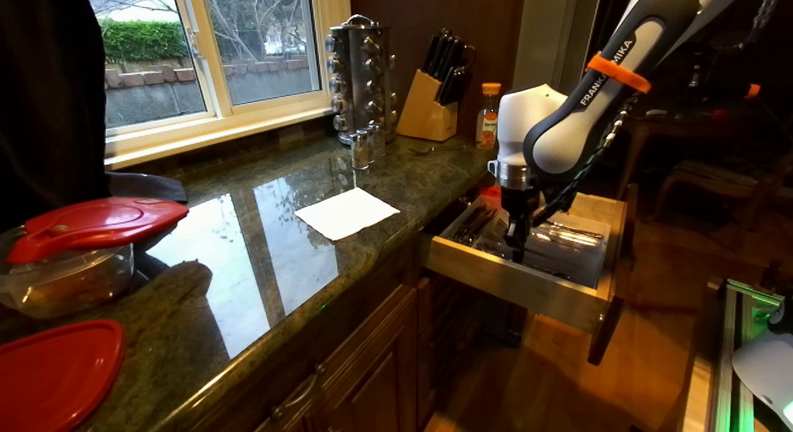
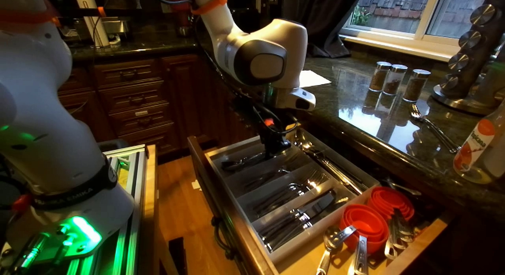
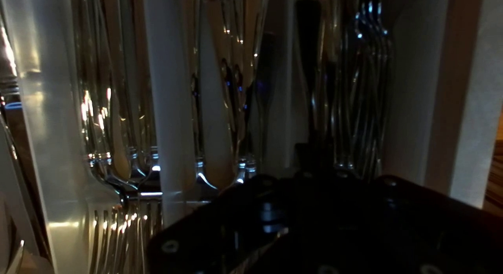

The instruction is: Remove some spoons from the cutlery holder and put them on the counter.

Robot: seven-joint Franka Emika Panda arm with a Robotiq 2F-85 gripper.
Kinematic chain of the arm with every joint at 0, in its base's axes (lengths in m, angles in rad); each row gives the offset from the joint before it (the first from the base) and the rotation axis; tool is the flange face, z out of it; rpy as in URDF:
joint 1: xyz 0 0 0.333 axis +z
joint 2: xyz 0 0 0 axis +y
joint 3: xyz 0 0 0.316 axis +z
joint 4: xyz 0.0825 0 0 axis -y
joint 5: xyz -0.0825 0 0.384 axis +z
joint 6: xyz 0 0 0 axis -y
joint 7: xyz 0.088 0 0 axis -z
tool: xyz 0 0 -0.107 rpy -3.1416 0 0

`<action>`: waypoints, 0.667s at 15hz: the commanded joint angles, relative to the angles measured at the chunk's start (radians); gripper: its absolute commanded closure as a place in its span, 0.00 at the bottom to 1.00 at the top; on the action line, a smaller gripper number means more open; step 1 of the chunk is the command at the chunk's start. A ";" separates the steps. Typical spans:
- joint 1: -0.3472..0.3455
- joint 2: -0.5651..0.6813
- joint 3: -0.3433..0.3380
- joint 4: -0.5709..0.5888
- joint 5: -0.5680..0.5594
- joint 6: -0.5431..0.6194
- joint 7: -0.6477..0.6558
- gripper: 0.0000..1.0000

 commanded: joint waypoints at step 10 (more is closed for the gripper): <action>-0.015 0.033 0.036 0.004 0.102 0.024 -0.090 0.43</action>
